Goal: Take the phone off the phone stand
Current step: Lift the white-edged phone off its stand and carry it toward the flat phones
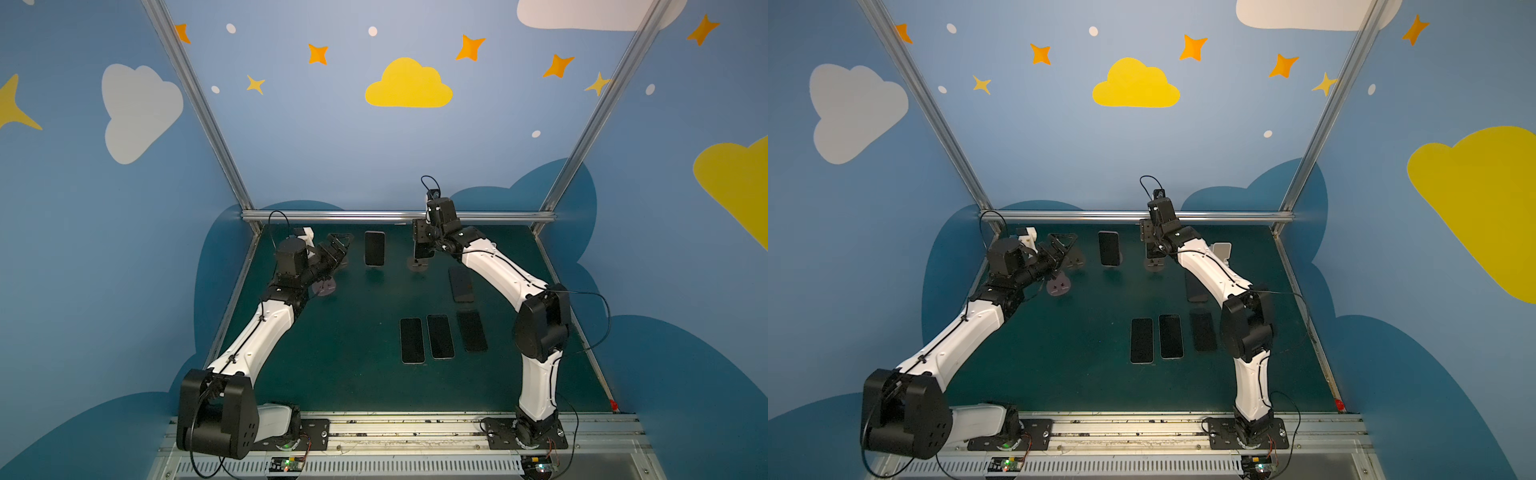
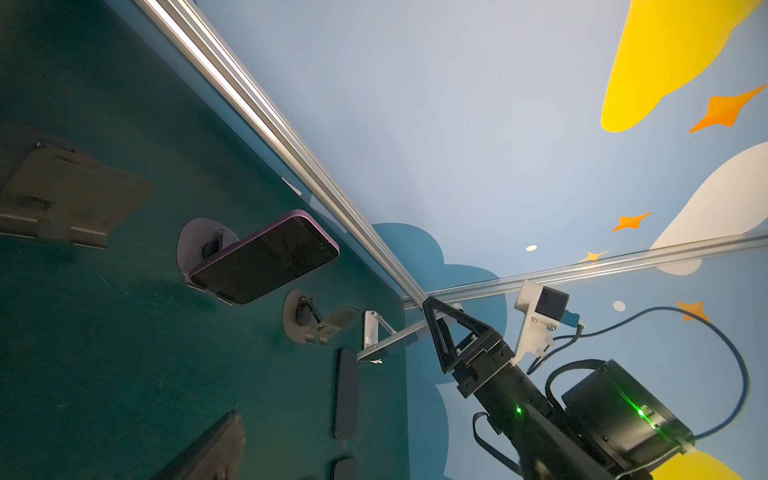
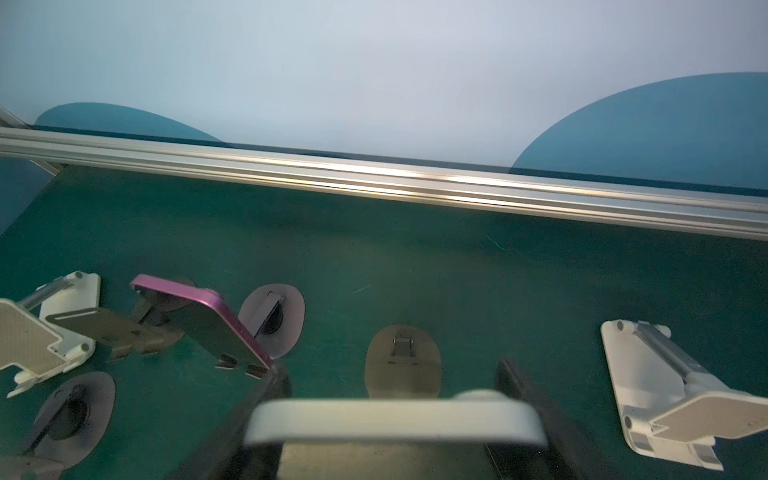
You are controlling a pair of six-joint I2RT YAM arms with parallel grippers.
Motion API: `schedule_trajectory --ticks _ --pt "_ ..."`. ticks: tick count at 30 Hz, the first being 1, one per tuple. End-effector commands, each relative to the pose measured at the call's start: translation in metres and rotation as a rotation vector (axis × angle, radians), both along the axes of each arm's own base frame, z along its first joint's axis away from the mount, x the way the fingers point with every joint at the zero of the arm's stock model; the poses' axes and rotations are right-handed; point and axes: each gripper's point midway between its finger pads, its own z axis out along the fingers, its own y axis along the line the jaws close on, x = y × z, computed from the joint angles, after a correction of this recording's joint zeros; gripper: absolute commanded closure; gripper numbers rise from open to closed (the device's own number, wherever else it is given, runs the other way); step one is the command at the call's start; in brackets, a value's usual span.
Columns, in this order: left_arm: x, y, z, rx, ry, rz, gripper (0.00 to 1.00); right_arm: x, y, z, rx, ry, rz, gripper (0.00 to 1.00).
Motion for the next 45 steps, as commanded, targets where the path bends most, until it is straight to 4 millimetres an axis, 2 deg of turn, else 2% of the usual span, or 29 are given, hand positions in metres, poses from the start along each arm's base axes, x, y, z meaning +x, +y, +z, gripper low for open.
schedule_trajectory --ticks 1,7,12,17,26,30,45 --pt "-0.001 -0.002 0.016 -0.004 -0.053 -0.019 0.00 -0.013 -0.004 0.046 0.048 -0.103 0.006 0.39" --pt "-0.002 -0.004 0.016 -0.007 -0.053 -0.025 0.00 -0.031 -0.017 0.042 0.044 -0.093 -0.003 0.39" --pt "-0.002 -0.006 0.014 -0.003 -0.047 -0.028 0.00 -0.046 -0.026 0.025 0.036 -0.056 -0.004 0.39" --pt "-0.003 -0.009 0.013 0.003 -0.049 -0.037 0.00 -0.059 -0.039 -0.017 0.011 0.037 -0.022 0.39" --pt "-0.003 -0.013 0.010 0.015 -0.042 -0.044 0.00 -0.075 -0.047 -0.080 0.030 0.181 -0.002 0.39" --pt "-0.003 -0.014 0.009 0.015 -0.040 -0.047 0.00 -0.070 -0.051 -0.096 -0.001 0.212 -0.009 0.40" --pt "-0.003 -0.014 0.007 0.025 -0.038 -0.043 0.00 -0.043 -0.061 -0.134 -0.015 0.337 -0.011 0.40"
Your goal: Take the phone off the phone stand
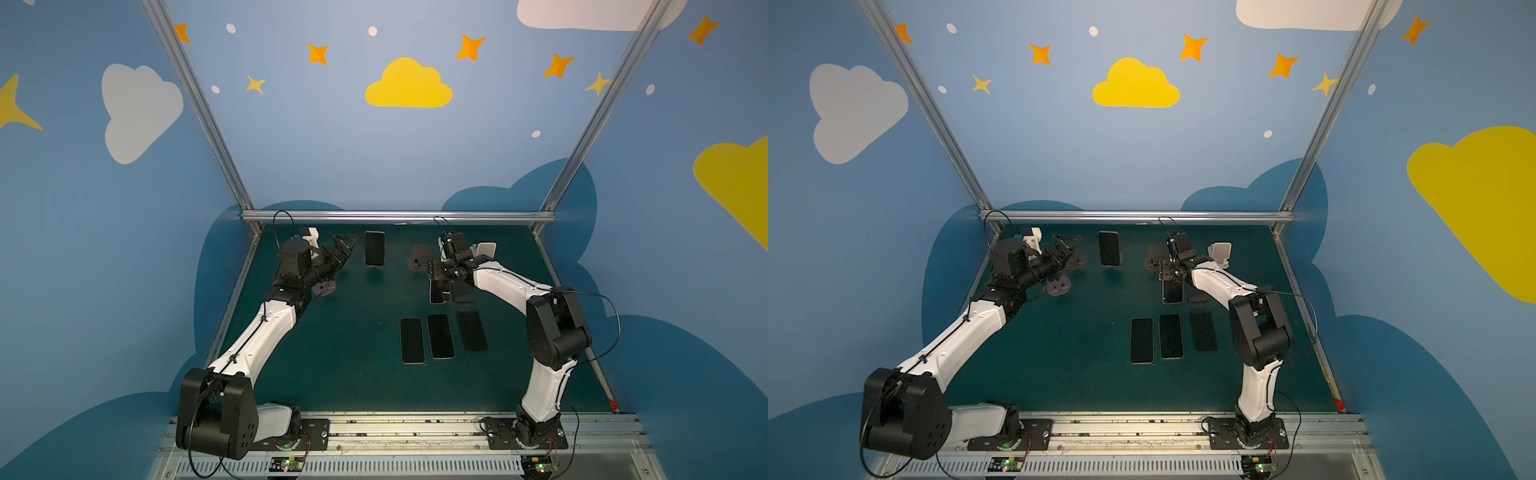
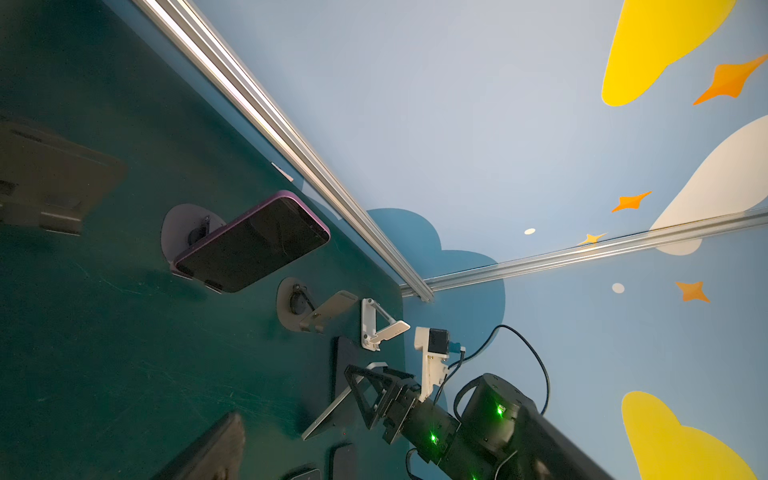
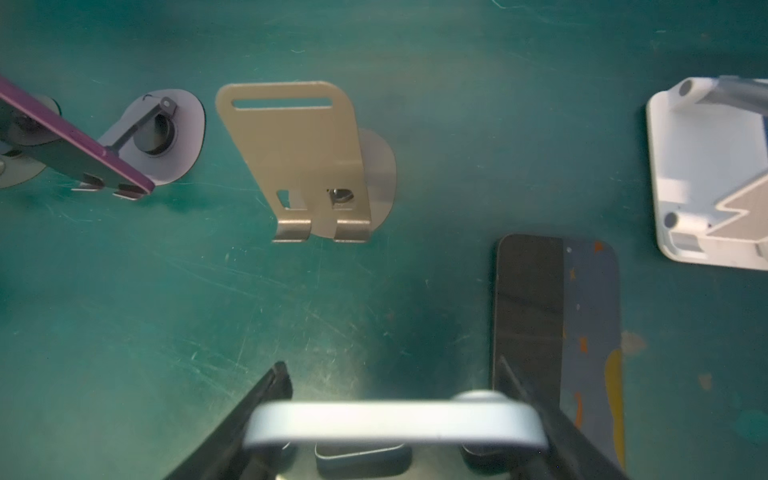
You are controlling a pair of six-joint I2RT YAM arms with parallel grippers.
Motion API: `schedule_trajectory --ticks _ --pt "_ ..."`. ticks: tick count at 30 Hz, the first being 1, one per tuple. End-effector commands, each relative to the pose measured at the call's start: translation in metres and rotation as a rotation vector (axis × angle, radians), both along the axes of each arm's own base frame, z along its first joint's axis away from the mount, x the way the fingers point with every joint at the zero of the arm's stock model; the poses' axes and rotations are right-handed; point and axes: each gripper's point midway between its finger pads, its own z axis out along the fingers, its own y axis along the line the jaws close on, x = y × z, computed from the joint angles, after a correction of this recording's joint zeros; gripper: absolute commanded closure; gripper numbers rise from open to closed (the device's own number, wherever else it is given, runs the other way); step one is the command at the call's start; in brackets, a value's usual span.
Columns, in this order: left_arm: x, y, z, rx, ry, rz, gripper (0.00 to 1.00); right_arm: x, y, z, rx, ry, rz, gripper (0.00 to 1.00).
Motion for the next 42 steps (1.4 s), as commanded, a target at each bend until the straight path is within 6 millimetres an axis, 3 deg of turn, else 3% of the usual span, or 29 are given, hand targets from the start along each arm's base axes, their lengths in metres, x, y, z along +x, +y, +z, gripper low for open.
schedule_trajectory --ticks 1,12,26,42 --pt "0.002 0.000 0.009 0.018 -0.037 -0.001 0.00 0.011 0.001 0.004 0.014 0.008 0.008 0.40" --pt "0.003 0.001 0.005 0.022 -0.023 0.006 0.00 0.015 -0.005 -0.033 -0.017 0.269 -0.044 0.41" --pt "0.004 0.001 0.004 0.018 -0.021 0.004 0.00 0.002 -0.012 -0.052 -0.001 0.314 -0.078 0.42" --pt "0.004 0.002 0.005 0.025 -0.026 0.009 0.00 -0.001 -0.001 -0.074 -0.012 0.358 -0.071 0.36"
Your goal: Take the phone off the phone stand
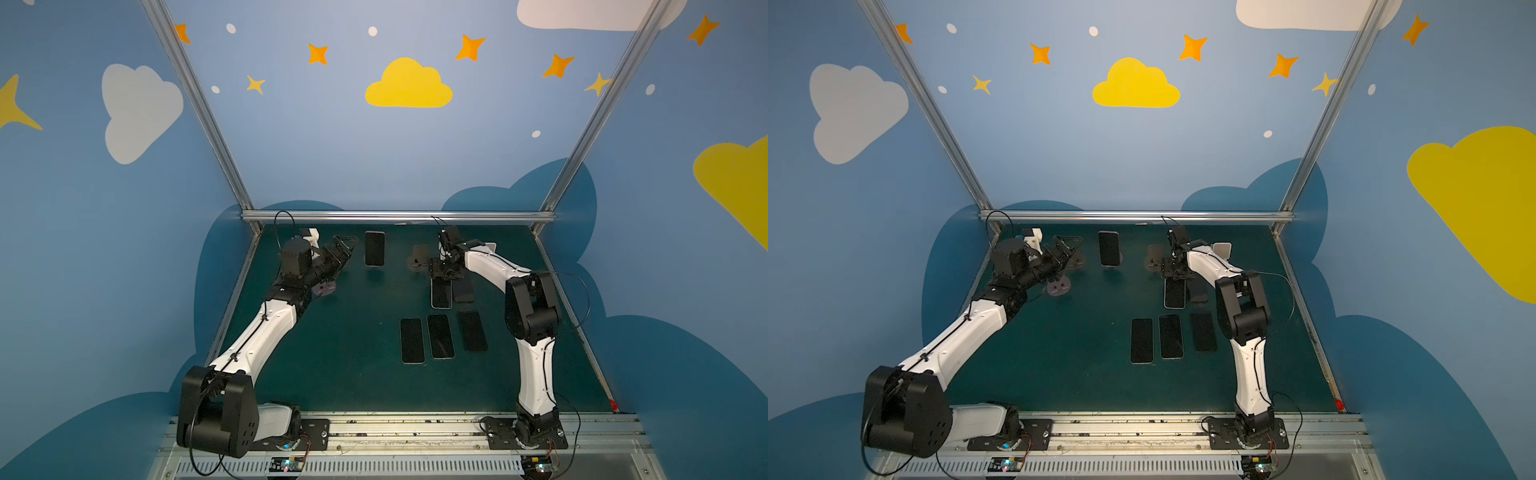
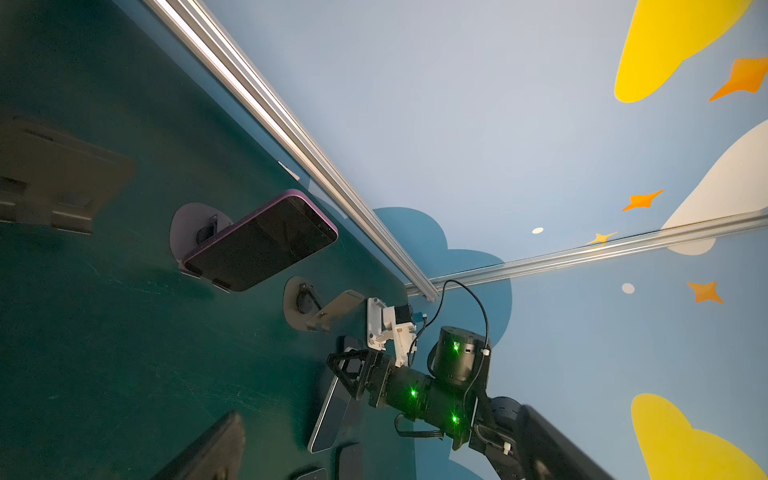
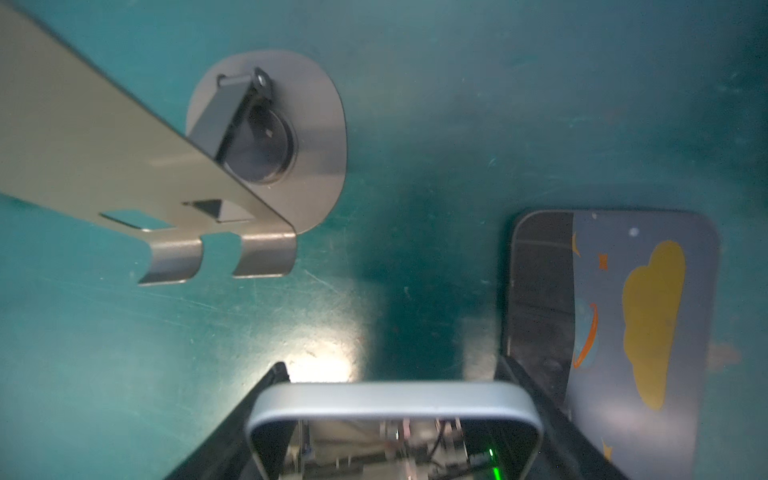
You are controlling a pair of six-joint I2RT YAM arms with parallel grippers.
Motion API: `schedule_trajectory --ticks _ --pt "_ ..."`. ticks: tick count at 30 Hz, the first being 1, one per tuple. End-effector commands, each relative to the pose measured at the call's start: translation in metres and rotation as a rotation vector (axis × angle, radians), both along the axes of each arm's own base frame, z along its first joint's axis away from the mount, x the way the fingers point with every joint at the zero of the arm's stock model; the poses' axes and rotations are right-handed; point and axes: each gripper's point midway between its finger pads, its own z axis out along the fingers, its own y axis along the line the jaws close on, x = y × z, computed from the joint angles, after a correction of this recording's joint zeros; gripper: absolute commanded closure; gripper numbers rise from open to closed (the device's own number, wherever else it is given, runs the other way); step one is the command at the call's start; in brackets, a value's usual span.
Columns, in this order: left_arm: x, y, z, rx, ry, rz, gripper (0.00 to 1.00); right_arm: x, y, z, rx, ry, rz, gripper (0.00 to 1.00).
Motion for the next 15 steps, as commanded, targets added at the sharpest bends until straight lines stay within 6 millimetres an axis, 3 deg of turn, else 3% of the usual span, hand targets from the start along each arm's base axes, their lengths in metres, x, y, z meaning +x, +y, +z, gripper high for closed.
schedule_trajectory --ticks 1,15 --pt "0.002 0.002 0.010 0.013 -0.036 0.007 0.00 -0.012 0.003 -0.020 -0.018 0.064 0.000 0.36" --pt "0.001 0.002 0.014 0.011 -0.043 0.009 0.00 -0.012 0.010 -0.030 -0.076 0.067 -0.024 0.33"
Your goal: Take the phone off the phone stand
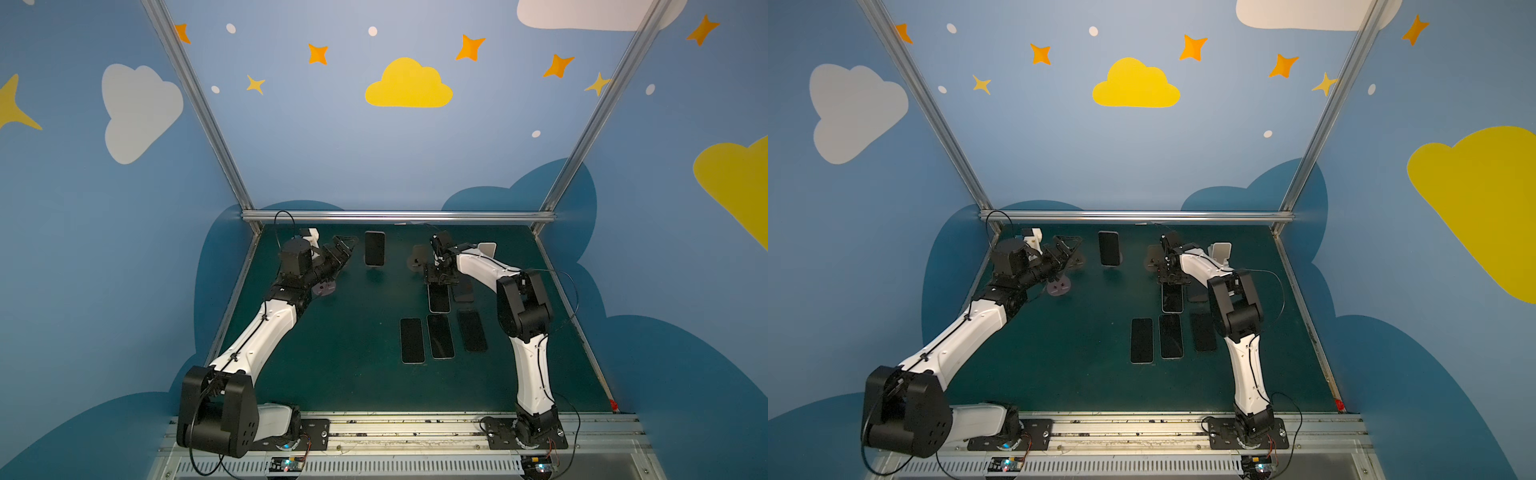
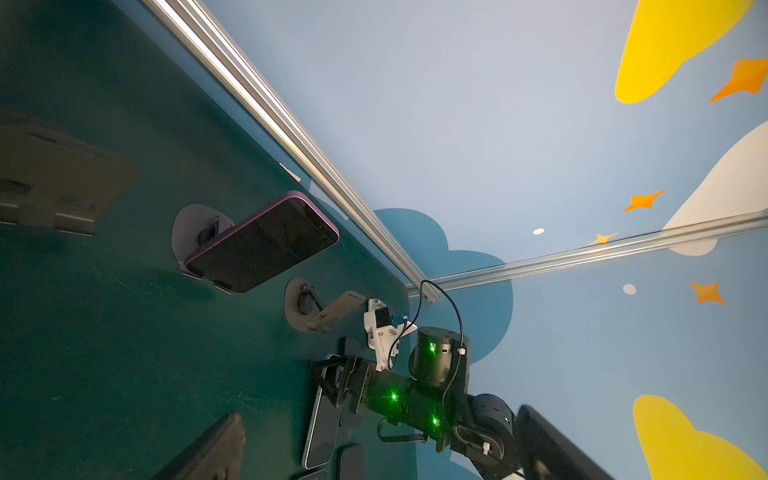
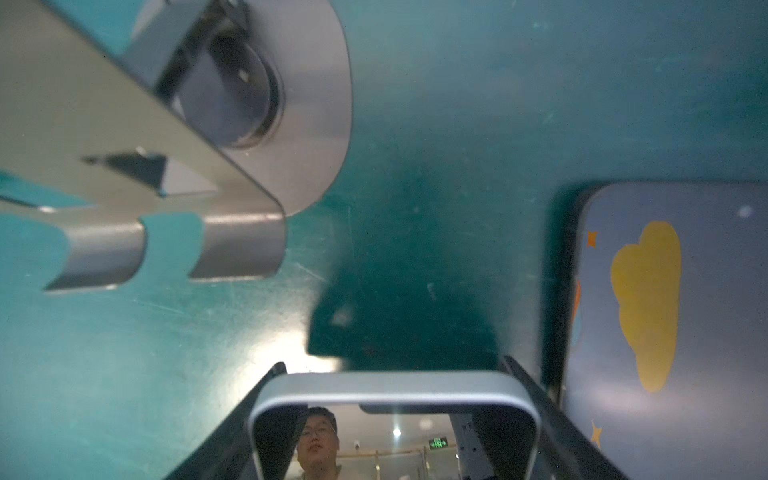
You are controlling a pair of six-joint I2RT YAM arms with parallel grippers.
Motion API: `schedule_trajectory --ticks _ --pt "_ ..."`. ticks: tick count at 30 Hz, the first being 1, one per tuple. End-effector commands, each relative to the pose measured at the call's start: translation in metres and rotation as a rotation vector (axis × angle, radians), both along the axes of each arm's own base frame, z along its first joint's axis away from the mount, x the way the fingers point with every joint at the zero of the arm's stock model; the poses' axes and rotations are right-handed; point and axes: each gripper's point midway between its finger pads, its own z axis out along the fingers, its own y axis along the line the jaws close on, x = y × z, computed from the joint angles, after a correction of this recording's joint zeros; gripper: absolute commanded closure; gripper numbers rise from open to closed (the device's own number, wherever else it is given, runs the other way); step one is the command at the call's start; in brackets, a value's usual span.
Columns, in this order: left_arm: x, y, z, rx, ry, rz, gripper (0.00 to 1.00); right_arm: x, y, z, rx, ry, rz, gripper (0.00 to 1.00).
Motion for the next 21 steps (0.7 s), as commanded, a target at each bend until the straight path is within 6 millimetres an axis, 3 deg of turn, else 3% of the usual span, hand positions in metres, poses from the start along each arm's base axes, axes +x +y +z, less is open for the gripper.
schedule_trajectory --ticks 1,21 --pt "0.001 0.001 0.014 0.008 -0.042 0.003 0.00 -0.002 -0.001 -0.008 -0.030 0.024 -0.030 0.33" --pt "-0.004 0.002 0.021 0.001 -0.058 0.006 0.00 -0.002 0.004 -0.025 -0.148 0.051 -0.015 0.29"
